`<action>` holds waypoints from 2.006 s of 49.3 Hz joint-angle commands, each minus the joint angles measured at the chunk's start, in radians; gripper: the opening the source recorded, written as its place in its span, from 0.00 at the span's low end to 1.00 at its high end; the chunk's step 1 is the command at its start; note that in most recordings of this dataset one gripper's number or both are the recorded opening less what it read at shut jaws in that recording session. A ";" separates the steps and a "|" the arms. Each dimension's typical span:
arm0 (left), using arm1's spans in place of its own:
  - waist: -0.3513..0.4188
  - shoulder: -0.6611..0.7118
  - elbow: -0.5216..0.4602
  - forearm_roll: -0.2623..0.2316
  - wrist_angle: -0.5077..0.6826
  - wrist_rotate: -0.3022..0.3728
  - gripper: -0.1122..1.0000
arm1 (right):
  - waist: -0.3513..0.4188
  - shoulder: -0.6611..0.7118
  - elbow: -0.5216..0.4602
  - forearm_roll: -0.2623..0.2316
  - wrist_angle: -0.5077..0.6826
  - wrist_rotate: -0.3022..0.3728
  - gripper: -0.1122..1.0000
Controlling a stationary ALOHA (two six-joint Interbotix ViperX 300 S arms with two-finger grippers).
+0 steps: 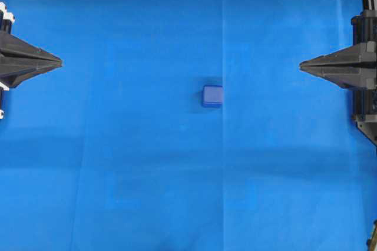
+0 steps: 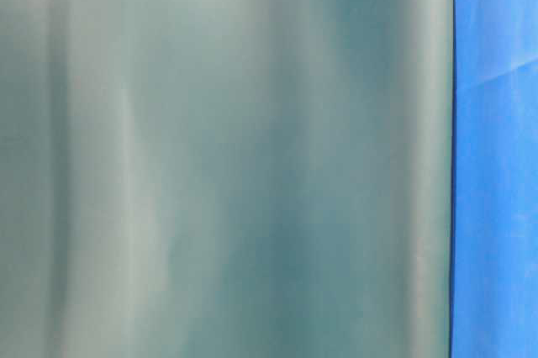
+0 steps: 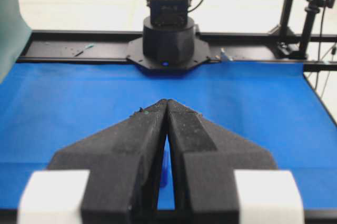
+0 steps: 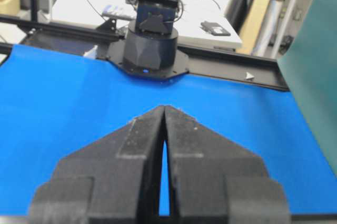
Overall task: Handover the blue block to the right arm after grasping it with the left arm, then place it in the designated position.
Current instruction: 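Open both grippers wide at their start positions, then move the left gripper right and down over the blue cube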
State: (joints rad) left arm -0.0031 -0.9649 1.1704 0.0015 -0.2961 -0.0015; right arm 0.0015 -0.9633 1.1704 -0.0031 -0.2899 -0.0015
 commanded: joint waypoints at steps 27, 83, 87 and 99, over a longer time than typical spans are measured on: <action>-0.012 0.012 -0.012 0.009 -0.011 0.009 0.10 | -0.008 0.012 -0.028 0.000 0.031 -0.005 0.08; -0.011 0.143 -0.037 0.011 -0.123 -0.006 0.92 | -0.044 0.026 -0.025 0.012 0.012 0.021 0.97; -0.009 0.199 -0.058 0.011 -0.155 -0.006 0.92 | -0.044 0.029 -0.025 0.011 0.008 0.021 0.97; 0.015 0.388 -0.167 0.011 -0.230 0.000 0.92 | -0.044 0.034 -0.025 0.012 0.003 0.021 0.97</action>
State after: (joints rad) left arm -0.0015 -0.6274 1.0646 0.0092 -0.4939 -0.0015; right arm -0.0414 -0.9373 1.1689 0.0061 -0.2746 0.0184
